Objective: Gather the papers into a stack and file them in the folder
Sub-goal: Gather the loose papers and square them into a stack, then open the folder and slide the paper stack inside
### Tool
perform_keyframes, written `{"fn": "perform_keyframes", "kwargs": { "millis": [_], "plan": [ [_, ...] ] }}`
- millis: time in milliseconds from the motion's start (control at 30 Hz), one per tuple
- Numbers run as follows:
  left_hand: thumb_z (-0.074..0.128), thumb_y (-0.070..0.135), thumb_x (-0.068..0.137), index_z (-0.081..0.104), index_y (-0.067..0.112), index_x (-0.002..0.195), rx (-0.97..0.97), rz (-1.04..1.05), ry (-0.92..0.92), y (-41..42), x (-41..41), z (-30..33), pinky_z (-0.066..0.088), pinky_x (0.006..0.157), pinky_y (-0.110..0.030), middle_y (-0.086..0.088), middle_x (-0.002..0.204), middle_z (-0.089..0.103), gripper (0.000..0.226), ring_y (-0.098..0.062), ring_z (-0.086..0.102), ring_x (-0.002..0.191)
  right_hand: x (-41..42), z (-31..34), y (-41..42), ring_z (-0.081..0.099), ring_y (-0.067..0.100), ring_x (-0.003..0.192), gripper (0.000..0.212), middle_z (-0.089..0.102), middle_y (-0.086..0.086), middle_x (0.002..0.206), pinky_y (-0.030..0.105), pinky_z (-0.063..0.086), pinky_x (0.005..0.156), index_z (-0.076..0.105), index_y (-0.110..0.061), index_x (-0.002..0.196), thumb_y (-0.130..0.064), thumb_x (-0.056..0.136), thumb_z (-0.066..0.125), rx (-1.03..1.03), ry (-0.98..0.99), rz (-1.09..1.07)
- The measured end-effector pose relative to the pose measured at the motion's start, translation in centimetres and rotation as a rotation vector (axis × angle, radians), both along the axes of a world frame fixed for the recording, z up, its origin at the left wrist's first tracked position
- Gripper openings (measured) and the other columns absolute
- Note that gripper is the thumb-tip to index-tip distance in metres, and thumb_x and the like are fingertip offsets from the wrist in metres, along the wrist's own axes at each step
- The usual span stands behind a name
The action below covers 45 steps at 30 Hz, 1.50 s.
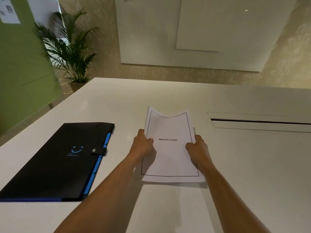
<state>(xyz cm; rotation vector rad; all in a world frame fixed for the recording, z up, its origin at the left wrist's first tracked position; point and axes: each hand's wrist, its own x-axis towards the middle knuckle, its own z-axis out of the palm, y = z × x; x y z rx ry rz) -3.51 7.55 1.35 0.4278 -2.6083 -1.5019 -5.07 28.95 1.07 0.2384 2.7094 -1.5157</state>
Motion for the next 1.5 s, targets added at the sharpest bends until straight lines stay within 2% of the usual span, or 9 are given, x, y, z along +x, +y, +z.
{"fn": "perform_keyframes", "kwargs": {
  "millis": [100, 200, 367, 567, 700, 867, 1067, 1300, 1500],
  "plan": [
    [0.056, 0.019, 0.093, 0.041, 0.005, 0.118, -0.067, -0.015, -0.036, 0.2, 0.3, -0.6, 0.043, 0.066, -0.032, -0.013, 0.105, 0.056, 0.032, -0.022, 0.054, 0.084, 0.5, -0.9, -0.3, 0.061, 0.031, 0.080, 0.057, 0.065, 0.009, 0.105, 0.043, 0.049, 0.077, 0.047, -0.019, 0.123, -0.025, 0.067, 0.037, 0.118, -0.023, 0.002],
    [0.057, 0.016, 0.092, 0.042, 0.003, 0.117, -0.144, -0.016, -0.043, 0.4, 0.5, -1.1, 0.045, 0.069, -0.035, -0.015, 0.103, 0.055, 0.032, -0.027, 0.055, 0.085, 1.0, -1.4, -0.6, 0.063, 0.030, 0.084, 0.061, 0.062, 0.004, 0.101, 0.046, 0.054, 0.080, 0.042, -0.019, 0.129, -0.025, 0.069, 0.038, 0.199, 0.007, 0.003],
    [0.055, 0.015, 0.092, 0.041, 0.007, 0.118, -0.295, 0.019, 0.014, 1.1, 0.5, -2.3, 0.040, 0.072, -0.036, -0.012, 0.109, 0.055, 0.031, -0.028, 0.055, 0.089, 1.4, -1.5, -1.1, 0.052, 0.022, 0.071, 0.027, 0.052, -0.005, 0.083, 0.040, 0.045, 0.064, 0.041, -0.019, 0.095, -0.024, 0.069, 0.037, 0.368, 0.029, 0.038],
    [0.049, 0.017, 0.089, 0.035, 0.011, 0.134, -0.570, 0.025, 0.056, 1.8, 1.1, -3.8, 0.037, 0.069, -0.035, -0.012, 0.114, 0.048, 0.048, -0.030, 0.052, 0.097, 2.0, -1.7, -1.7, 0.050, 0.029, 0.070, 0.014, 0.046, -0.002, 0.083, 0.039, 0.038, 0.060, 0.040, -0.017, 0.089, -0.019, 0.075, 0.038, 0.506, 0.089, 0.018],
    [0.036, 0.020, 0.092, 0.056, 0.015, 0.106, -0.826, 0.087, 0.090, 1.6, 1.6, -4.6, 0.035, 0.076, -0.035, -0.005, 0.107, 0.053, 0.024, -0.025, 0.045, 0.095, 2.2, -2.1, -1.9, 0.050, 0.028, 0.068, 0.017, 0.046, 0.003, 0.088, 0.035, 0.035, 0.055, 0.044, -0.010, 0.095, -0.018, 0.081, 0.041, 0.615, 0.125, -0.002],
    [0.034, 0.023, 0.091, 0.054, 0.017, 0.092, -0.830, 0.077, 0.129, 1.5, 1.6, -4.9, 0.031, 0.080, -0.037, 0.000, 0.101, 0.052, 0.020, -0.022, 0.043, 0.097, 2.3, -2.7, -1.9, 0.051, 0.028, 0.085, 0.040, 0.054, 0.011, 0.103, 0.034, 0.038, 0.065, 0.052, 0.002, 0.117, -0.023, 0.087, 0.041, 0.856, 0.199, 0.010],
    [0.034, 0.022, 0.091, 0.054, 0.016, 0.095, -0.833, 0.073, 0.114, 1.5, 1.6, -5.1, 0.030, 0.081, -0.038, -0.001, 0.101, 0.053, 0.021, -0.023, 0.044, 0.098, 2.7, -2.7, -2.0, 0.051, 0.028, 0.089, 0.029, 0.055, 0.009, 0.098, 0.034, 0.035, 0.067, 0.058, -0.004, 0.100, -0.023, 0.088, 0.040, 0.954, 0.193, 0.041],
    [0.032, 0.032, 0.101, 0.042, 0.013, 0.140, -0.657, 0.054, 0.117, 0.3, 1.9, -3.9, 0.029, 0.104, -0.041, -0.007, 0.145, 0.044, 0.045, -0.026, 0.030, 0.139, 2.9, -0.9, -2.3, 0.049, 0.030, 0.092, 0.030, 0.059, 0.012, 0.103, 0.042, 0.042, 0.079, 0.059, -0.007, 0.103, -0.030, 0.095, 0.042, 0.865, 0.237, -0.040],
    [0.053, 0.016, 0.093, 0.062, 0.011, 0.125, -0.662, 0.175, 0.181, -4.1, 3.1, -1.7, 0.032, 0.108, -0.036, -0.007, 0.133, 0.060, 0.034, -0.021, 0.050, 0.125, 3.0, -0.1, -8.1, 0.050, 0.034, 0.113, 0.040, 0.061, 0.016, 0.121, 0.046, 0.036, 0.096, 0.061, -0.005, 0.121, -0.033, 0.099, 0.044, 0.707, 0.428, 0.201]
  ]
}}
